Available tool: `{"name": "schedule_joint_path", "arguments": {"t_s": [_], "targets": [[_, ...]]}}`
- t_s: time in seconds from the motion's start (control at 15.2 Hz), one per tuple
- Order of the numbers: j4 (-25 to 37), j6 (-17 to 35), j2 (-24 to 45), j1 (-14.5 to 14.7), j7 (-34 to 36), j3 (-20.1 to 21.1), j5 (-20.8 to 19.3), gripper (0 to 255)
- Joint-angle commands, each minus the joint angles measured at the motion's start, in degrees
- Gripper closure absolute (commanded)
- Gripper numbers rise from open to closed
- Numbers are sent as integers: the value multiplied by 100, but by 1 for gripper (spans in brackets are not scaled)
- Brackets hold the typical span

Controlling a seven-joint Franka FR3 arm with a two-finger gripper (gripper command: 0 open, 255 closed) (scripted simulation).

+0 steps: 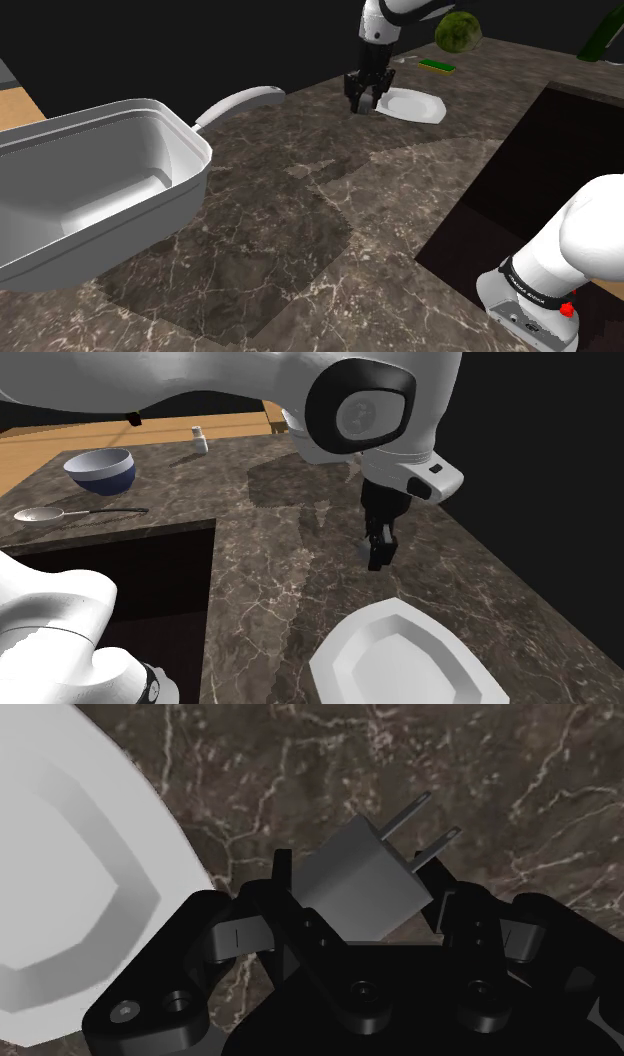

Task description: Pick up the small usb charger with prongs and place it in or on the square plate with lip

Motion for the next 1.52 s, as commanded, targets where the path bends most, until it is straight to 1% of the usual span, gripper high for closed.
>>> {"name": "schedule_joint_path", "arguments": {"t_s": [0.0,0.4,0.92,1.45], "targets": [[163,-162,4,-5,-8,-6,-2,255],[629,-624,8,-8,-3,-10,-5,255],[353,-580,-209,-497,-1105,-636,-68,255],[494,-577,-57,-973,-2198,-1271,-146,255]]}}
